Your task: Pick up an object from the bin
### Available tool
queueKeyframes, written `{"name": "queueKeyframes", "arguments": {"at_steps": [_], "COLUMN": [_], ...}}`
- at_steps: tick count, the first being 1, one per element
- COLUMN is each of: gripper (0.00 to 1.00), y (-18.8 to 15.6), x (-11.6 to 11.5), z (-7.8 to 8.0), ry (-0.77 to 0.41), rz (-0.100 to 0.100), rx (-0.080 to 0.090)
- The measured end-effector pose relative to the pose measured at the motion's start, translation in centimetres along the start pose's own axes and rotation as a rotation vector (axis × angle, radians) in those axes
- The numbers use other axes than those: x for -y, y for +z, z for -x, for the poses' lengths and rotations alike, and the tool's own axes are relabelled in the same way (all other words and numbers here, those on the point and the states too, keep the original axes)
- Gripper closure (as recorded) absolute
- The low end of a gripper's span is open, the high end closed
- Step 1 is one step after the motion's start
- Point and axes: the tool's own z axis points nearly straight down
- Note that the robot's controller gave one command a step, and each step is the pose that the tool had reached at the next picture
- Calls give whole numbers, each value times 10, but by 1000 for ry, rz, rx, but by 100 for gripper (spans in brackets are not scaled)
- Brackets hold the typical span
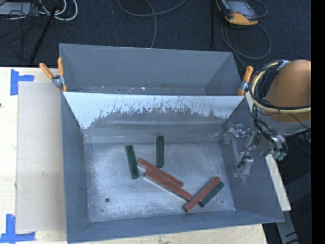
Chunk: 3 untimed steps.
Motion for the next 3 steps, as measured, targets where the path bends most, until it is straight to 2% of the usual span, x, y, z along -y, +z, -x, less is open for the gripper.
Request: {"name": "queueKeyframes", "arguments": {"at_steps": [1,2,3], "gripper": [0,0,0], "y": [34,67,42], "x": [-13,-25,-29], "z": [-10,-32,-27], "ry": [-170,-494,-598], "rz": [-3,4,0], "rx": [9,-7,2]}}
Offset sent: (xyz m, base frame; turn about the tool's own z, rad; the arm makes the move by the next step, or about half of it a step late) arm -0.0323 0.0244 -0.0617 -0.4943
